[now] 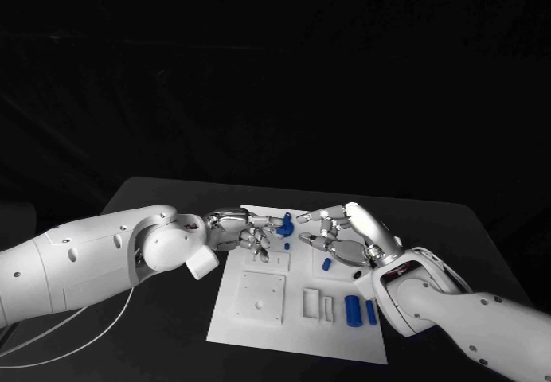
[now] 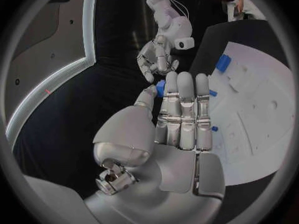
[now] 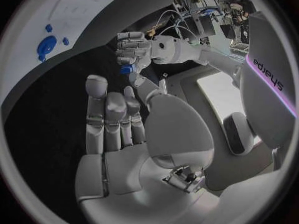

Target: Assemble the parts on the task board

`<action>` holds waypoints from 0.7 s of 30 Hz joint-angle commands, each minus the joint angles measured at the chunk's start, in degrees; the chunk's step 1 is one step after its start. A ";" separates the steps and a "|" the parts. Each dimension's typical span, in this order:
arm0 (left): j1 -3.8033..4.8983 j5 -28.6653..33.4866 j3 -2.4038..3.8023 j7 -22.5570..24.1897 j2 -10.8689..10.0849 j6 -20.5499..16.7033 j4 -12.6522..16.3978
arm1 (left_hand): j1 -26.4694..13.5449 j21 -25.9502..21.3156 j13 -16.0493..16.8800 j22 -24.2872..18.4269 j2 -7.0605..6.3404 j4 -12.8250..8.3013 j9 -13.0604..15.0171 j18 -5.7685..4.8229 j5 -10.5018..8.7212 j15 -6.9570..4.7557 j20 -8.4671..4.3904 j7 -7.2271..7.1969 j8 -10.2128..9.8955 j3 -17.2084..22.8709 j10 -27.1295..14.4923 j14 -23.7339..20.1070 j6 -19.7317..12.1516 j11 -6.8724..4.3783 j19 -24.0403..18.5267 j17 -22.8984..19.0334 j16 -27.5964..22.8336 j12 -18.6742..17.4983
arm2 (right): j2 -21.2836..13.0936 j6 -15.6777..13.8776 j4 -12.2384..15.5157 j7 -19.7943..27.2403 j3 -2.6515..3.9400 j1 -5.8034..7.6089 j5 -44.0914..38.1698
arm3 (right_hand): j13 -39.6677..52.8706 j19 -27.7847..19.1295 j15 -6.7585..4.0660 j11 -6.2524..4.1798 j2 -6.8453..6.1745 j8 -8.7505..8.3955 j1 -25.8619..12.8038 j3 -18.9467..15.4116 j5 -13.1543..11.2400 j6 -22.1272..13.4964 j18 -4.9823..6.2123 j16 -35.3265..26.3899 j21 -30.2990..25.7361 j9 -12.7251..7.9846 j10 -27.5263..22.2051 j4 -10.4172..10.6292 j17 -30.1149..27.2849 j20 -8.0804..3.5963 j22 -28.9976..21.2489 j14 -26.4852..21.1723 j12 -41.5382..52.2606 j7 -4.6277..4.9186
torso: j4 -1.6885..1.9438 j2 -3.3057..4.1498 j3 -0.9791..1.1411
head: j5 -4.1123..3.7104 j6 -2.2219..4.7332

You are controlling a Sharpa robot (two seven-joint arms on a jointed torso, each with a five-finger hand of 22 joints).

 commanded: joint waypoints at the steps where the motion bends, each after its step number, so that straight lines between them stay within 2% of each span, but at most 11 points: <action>1: 0.03 0.97 0.02 0.18 0.18 0.89 0.14 | -0.10 0.12 0.05 0.10 0.58 -4.75 -0.07 -0.86 -0.05 -0.27 -0.32 -3.28 0.15 4.98 0.12 0.03 3.69 -0.23 -0.09 0.01 0.24 0.07 | 0.51 -1.60 -0.50 -1.58 0.03 -0.04 -6.98 | 0.15 2.51 -0.53 -0.34 -0.72 0.01 -0.05 0.82 -0.59 0.95 0.61 0.41 0.32 -0.03 0.17 -0.01 0.14 -0.41 1.97 0.12 0.39 -0.18 | -0.02 0.06 0.05 | 0.06 0.12; 8: 0.03 2.37 0.01 0.60 0.21 2.24 0.03 | -0.19 0.12 0.09 0.06 0.51 -4.65 0.12 -0.86 -0.14 -0.27 -0.31 -3.29 0.13 5.13 0.14 0.02 3.68 -0.24 -0.11 0.04 0.30 0.11 | 1.84 -2.32 -1.77 -3.25 0.04 -0.02 -11.49 | 0.42 2.63 -0.68 -0.55 -1.23 0.05 -0.10 -0.20 -1.10 2.15 0.32 0.67 0.85 -0.01 0.58 0.87 0.42 -0.61 2.23 0.38 0.52 -0.61 | -0.05 -0.01 -0.02 | -0.04 0.10; 11: 0.03 2.57 0.01 0.69 0.23 2.59 0.02 | -0.21 0.11 0.10 0.03 0.49 -4.61 0.17 -0.86 -0.17 -0.26 -0.30 -3.29 0.13 5.19 0.13 0.02 3.67 -0.23 -0.10 0.05 0.33 0.11 | 2.58 -2.70 -2.23 -3.96 0.05 -0.02 -12.98 | 0.57 2.65 -0.72 -0.61 -1.19 0.08 0.47 -1.47 -1.39 2.49 0.24 0.72 1.08 0.00 0.69 1.46 0.57 -0.66 2.31 0.46 0.46 -0.73 | -0.02 0.10 0.11 | -0.16 0.11; 21: 0.02 2.72 0.01 0.89 0.34 4.15 0.12 | -0.19 0.07 0.11 -0.01 0.44 -4.55 0.23 -0.86 -0.34 -0.23 -0.26 -3.28 0.11 5.25 0.12 -0.05 3.65 -0.22 -0.15 0.08 0.34 0.09 | 4.11 -4.60 -2.98 -5.27 0.05 -0.02 -14.80 | 0.71 2.73 -0.79 -0.67 -1.54 0.07 0.69 -2.30 -2.17 2.78 0.08 0.84 1.36 0.00 0.92 1.91 0.70 -0.74 2.26 0.64 0.51 -0.85 | 0.03 0.08 0.05 | -0.35 0.13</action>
